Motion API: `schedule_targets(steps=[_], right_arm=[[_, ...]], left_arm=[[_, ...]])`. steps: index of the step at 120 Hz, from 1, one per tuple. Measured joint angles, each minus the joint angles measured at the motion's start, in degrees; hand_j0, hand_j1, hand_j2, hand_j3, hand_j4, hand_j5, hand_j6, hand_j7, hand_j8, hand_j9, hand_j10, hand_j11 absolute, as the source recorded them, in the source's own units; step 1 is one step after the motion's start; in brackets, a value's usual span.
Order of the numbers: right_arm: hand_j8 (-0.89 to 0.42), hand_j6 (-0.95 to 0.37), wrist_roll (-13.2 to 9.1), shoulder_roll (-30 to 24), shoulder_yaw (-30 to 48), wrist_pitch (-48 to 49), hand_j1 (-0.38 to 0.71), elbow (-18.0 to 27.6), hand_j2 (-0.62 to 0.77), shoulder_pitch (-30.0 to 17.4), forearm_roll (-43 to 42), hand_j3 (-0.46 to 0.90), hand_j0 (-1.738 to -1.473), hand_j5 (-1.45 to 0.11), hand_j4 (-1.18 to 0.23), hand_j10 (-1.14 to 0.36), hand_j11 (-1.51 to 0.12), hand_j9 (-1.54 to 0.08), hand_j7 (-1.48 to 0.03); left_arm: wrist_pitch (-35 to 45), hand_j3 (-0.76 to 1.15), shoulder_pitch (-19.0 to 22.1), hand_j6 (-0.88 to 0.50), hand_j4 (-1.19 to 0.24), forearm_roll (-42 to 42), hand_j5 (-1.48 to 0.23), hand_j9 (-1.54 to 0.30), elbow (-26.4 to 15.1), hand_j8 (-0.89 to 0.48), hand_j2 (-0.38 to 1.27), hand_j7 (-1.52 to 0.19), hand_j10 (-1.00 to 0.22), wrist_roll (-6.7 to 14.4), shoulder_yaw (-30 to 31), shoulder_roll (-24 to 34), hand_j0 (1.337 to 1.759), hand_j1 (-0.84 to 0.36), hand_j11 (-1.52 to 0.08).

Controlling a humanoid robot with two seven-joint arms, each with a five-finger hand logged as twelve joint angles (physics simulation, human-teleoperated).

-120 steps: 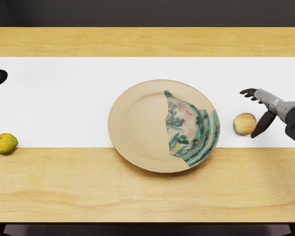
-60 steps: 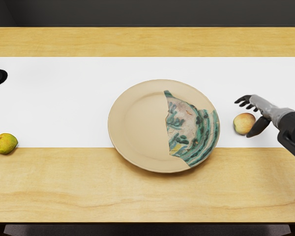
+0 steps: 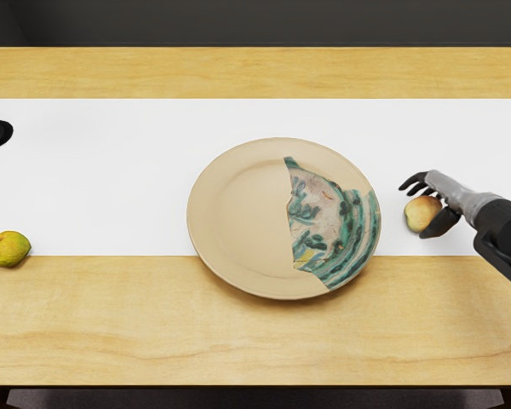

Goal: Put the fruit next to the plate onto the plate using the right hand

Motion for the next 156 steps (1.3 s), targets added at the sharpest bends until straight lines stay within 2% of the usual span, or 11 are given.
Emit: schedule_targets(steps=[20, 36, 84, 120, 156], right_arm=[[-0.33, -0.45, -0.1, 0.1, 0.0, 0.3, 0.17, 0.0, -0.03, 0.0, 0.2, 0.0, -1.657, -0.57, -0.46, -0.36, -0.58, -0.58, -0.58], [-0.31, -0.44, -0.1, 0.1, 0.0, 0.5, 0.19, 0.0, 0.04, 0.1, 0.5, 0.0, -1.656, -0.62, -0.51, -0.34, -0.65, -0.64, -0.64], [-0.44, -0.57, -0.4, -0.1, 0.5, 0.9, 0.18, -0.1, 0.27, 1.1, 2.7, 0.0, -1.657, -0.72, -0.57, -0.43, -0.73, -0.72, -0.72], [-0.45, -0.59, -0.3, -0.5, 1.1, 3.1, 0.18, 0.1, 0.29, 4.0, 6.8, 0.0, -1.658, -0.73, -0.57, -0.45, -0.74, -0.73, -0.73], [-0.45, -0.59, -0.4, -1.5, 4.9, 11.4, 0.18, 0.2, 0.3, 8.2, 13.5, 0.0, -1.658, -0.74, -0.56, -0.45, -0.73, -0.73, -0.73]], left_arm=[[0.0, 0.0, 0.0, -0.23, -0.23, 0.0, -0.3, -0.3, 0.0, -0.23, 0.05, -0.3, -0.23, 0.0, 0.0, 0.0, 1.658, 0.07, -0.3], [0.0, 0.0, 0.0, -0.23, -0.23, 0.0, -0.3, -0.3, 0.0, -0.23, 0.05, -0.3, -0.23, 0.0, 0.0, 0.0, 1.658, 0.07, -0.3], [0.0, 0.0, 0.0, -0.23, -0.23, 0.0, -0.3, -0.3, 0.0, -0.23, 0.05, -0.3, -0.23, 0.0, 0.0, 0.0, 1.658, 0.07, -0.3], [0.0, 0.0, 0.0, -0.23, -0.23, 0.0, -0.3, -0.3, 0.0, -0.23, 0.05, -0.3, -0.23, 0.0, 0.0, 0.0, 1.658, 0.07, -0.3], [0.0, 0.0, 0.0, -0.23, -0.23, 0.0, -0.3, -0.3, 0.0, -0.23, 0.05, -0.3, -0.23, 0.0, 0.0, 0.0, 1.658, 0.07, -0.3]])
